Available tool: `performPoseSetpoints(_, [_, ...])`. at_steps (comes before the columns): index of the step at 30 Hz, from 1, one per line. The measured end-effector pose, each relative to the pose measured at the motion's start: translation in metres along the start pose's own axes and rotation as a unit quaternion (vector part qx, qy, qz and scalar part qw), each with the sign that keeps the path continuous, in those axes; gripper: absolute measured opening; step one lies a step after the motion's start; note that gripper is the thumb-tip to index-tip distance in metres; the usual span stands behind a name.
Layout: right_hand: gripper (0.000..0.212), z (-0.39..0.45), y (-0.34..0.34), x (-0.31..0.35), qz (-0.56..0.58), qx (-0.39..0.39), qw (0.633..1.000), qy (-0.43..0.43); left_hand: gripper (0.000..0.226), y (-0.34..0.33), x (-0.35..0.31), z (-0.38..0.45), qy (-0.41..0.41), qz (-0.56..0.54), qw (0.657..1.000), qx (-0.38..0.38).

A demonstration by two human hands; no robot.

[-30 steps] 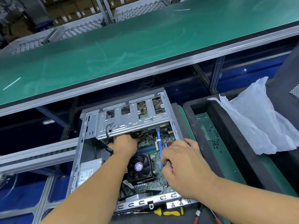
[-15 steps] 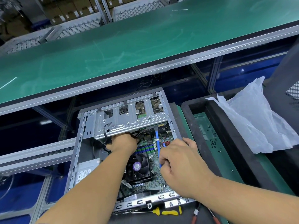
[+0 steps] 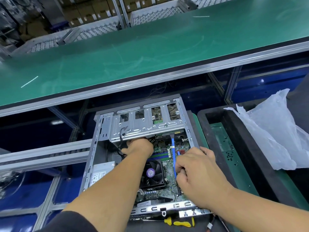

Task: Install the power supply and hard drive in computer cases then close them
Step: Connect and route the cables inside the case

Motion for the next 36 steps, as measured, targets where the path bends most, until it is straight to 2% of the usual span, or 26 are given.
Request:
performPoseSetpoints(2, [0.016,0.001,0.001,0.001,-0.002,0.0,1.0,-0.003,0.028,0.0,0.002,-0.017,-0.011,-0.009,1.0,-0.024])
performPoseSetpoints(4, [0.016,0.001,0.002,0.001,-0.002,0.005,1.0,-0.008,0.042,-0.002,0.009,-0.031,-0.068,-0.065,0.992,-0.084])
performPoseSetpoints(7, [0.016,0.001,0.002,0.0,-0.002,0.006,1.0,-0.01,0.055,0.001,0.035,-0.065,-0.173,-0.159,0.966,-0.112])
performPoseSetpoints(8, [0.016,0.001,0.001,0.0,0.0,0.005,1.0,-0.01,0.051,0.007,0.047,-0.077,-0.204,-0.195,0.947,-0.151])
performPoseSetpoints(10, [0.016,0.0,0.001,-0.001,0.009,0.003,1.0,-0.006,0.044,0.029,0.071,-0.089,-0.193,-0.271,0.889,-0.314])
performPoseSetpoints(11, [0.016,0.001,0.001,0.0,0.01,0.001,1.0,-0.005,0.042,0.04,0.081,-0.088,-0.169,-0.271,0.858,-0.402])
performPoseSetpoints(12, [0.016,0.001,0.001,0.0,0.007,0.001,1.0,-0.005,0.041,0.05,0.089,-0.082,-0.145,-0.239,0.849,-0.449])
performPoseSetpoints(13, [0.016,0.0,0.002,0.001,0.002,0.005,1.0,-0.005,0.044,0.057,0.095,-0.075,-0.112,-0.185,0.871,-0.442])
performPoseSetpoints(15, [0.016,0.0,0.003,0.002,-0.003,0.009,1.0,-0.01,0.037,0.06,0.099,-0.059,-0.056,-0.078,0.933,-0.347])
performPoseSetpoints(17, [0.017,0.001,0.005,0.003,-0.003,0.003,1.0,-0.009,0.016,0.05,0.103,-0.049,-0.075,-0.083,0.94,-0.322])
performPoseSetpoints(19, [0.016,0.0,0.005,0.004,-0.006,0.005,1.0,-0.013,0.013,0.042,0.11,-0.049,-0.109,-0.206,0.912,-0.337])
performPoseSetpoints(21, [0.017,0.0,0.004,0.003,-0.008,0.011,1.0,-0.017,0.014,0.038,0.117,-0.057,-0.142,-0.385,0.854,-0.319])
performPoseSetpoints(23, [0.018,0.0,0.005,0.003,-0.009,0.012,1.0,-0.021,0.016,0.038,0.114,-0.076,-0.177,-0.538,0.779,-0.268])
performPoseSetpoints(26, [0.017,0.001,0.005,0.004,-0.01,0.012,1.0,-0.021,0.02,0.04,0.106,-0.106,-0.227,-0.683,0.676,-0.159])
performPoseSetpoints(29, [0.02,0.001,0.006,0.005,-0.007,0.005,1.0,-0.015,0.007,0.041,0.094,-0.127,-0.27,-0.777,0.569,-0.029])
performPoseSetpoints(34, [0.07,-0.003,0.008,0.01,0.017,0.0,1.0,0.026,0.006,0.049,0.057,-0.164,-0.299,-0.855,0.399,0.138])
performPoseSetpoints(36, [0.079,-0.003,0.009,0.009,0.011,-0.001,0.999,0.049,0.007,0.058,0.044,-0.176,-0.322,-0.86,0.355,0.177])
Point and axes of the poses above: each hand's wrist, its own z-axis towards the middle knuckle, its own y-axis out of the back of the hand, x = y × z, the point moved 1 cm from there along z, towards the middle knuckle, and after that the axes turned 7 degrees about z, right-handed, at the moved point
